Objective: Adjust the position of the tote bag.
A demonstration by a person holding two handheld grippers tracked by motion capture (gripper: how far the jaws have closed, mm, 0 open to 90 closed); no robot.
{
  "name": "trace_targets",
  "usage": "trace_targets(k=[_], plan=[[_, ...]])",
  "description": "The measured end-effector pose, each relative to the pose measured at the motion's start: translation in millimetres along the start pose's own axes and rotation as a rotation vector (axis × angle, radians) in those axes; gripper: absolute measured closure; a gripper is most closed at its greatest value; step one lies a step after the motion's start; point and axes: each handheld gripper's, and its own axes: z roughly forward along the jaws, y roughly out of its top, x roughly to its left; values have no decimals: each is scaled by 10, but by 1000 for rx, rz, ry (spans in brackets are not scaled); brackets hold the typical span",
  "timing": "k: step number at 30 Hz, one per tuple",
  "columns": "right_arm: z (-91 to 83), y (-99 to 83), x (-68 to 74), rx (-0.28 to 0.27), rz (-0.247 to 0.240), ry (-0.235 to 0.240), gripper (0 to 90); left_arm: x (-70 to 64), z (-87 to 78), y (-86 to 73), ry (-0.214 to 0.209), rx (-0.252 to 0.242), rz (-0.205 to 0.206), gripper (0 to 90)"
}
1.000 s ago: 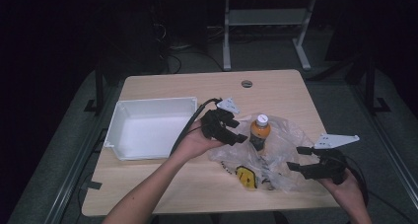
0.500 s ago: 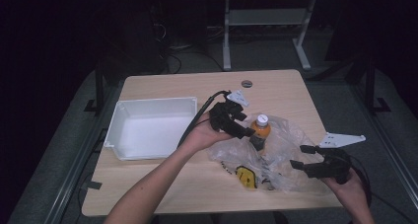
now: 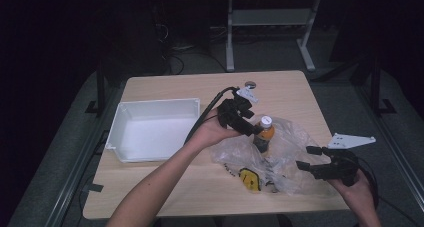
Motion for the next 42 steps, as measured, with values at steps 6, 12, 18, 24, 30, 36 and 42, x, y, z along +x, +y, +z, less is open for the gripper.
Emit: trace_targets(k=[6, 12, 18, 24, 30, 36, 42], plan=[[-11, -7, -12, -2, 1, -3, 286, 14, 53, 39, -6, 8, -9, 355], [-31, -17, -26, -8, 7, -6, 285, 8, 113, 98, -11, 23, -2, 352], [-47, -22, -34, -14, 9, -9, 285, 16, 185, 153, -19, 45, 8, 372], [-54, -31, -45, -18, 11, -13, 285, 13, 247, 208, -26, 66, 14, 415], [-54, -37, -47, -16, 14, -14, 284, 12, 287, 240, -24, 81, 25, 471], [-54, -38, -46, -18, 13, -14, 285, 3, 311, 247, -23, 98, 34, 521], [-48, -41, -39, -14, 11, -13, 285, 11, 309, 241, -17, 108, 40, 555]])
